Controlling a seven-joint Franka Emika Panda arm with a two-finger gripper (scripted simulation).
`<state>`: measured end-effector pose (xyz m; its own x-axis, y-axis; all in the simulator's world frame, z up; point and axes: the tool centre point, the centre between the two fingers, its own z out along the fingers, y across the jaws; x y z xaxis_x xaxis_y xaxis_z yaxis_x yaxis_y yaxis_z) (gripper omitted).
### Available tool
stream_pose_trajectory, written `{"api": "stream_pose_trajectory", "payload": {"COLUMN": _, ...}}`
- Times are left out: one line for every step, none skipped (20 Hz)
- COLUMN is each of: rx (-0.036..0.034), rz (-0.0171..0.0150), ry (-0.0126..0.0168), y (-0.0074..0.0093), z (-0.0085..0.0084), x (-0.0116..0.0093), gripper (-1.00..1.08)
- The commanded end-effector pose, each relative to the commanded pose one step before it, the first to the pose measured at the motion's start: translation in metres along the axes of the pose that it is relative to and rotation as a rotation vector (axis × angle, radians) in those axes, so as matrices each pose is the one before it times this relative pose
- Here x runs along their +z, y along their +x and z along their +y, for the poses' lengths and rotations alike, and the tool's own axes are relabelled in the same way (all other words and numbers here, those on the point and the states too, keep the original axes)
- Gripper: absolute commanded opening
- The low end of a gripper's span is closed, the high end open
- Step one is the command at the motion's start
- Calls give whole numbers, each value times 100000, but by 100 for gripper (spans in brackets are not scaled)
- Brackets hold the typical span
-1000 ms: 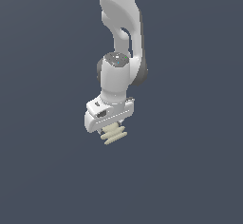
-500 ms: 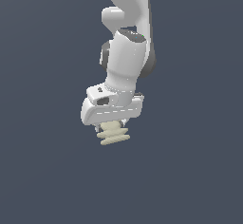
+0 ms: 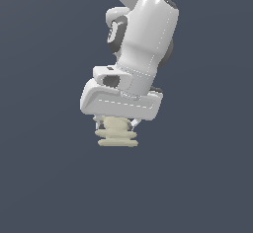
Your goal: Pick up the object and move it to a goal position.
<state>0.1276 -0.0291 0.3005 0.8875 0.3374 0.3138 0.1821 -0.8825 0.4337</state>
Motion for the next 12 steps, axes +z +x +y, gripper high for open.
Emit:
{"api": "stream_pose_trajectory", "payload": {"rx": 3849, "rz": 1181, "ry": -3795, "y": 1200, "z": 831, "x": -1646, "gripper": -100}}
{"api": "stream_pose_trajectory", "payload": {"rx": 1379, "rz": 406, "ry": -1388, "y": 448, "z": 302, "x": -596, "gripper": -100}}
{"api": "stream_pose_trajectory", "payload": {"rx": 1317, "rz": 385, "ry": -1327, "y": 428, "z": 288, "x": -570, "gripper": -100}}
{"api": "stream_pose_trajectory", "payload": {"rx": 1254, "rz": 365, "ry": -1265, "y": 408, "z": 275, "x": -542, "gripper": -100}}
{"api": "stream_pose_trajectory", "payload": {"rx": 1191, "rz": 343, "ry": -1204, "y": 388, "z": 262, "x": -516, "gripper": -100}}
{"api": "stream_pose_trajectory", "payload": {"rx": 1124, "rz": 319, "ry": -1141, "y": 369, "z": 247, "x": -488, "gripper": -100}}
{"api": "stream_pose_trajectory", "payload": {"rx": 1055, "rz": 294, "ry": -1077, "y": 348, "z": 233, "x": -460, "gripper": -100}}
{"api": "stream_pose_trajectory", "payload": {"rx": 983, "rz": 269, "ry": -1008, "y": 327, "z": 216, "x": -430, "gripper": -100}}
{"api": "stream_pose_trajectory", "payload": {"rx": 913, "rz": 247, "ry": -940, "y": 304, "z": 202, "x": -401, "gripper": -100}}
{"api": "stream_pose_trajectory", "payload": {"rx": 837, "rz": 225, "ry": -863, "y": 280, "z": 185, "x": -368, "gripper": -100}}
{"api": "stream_pose_trajectory", "payload": {"rx": 760, "rz": 203, "ry": -785, "y": 254, "z": 169, "x": -334, "gripper": -100}}
{"api": "stream_pose_trajectory", "payload": {"rx": 677, "rz": 179, "ry": -701, "y": 228, "z": 150, "x": -298, "gripper": -100}}
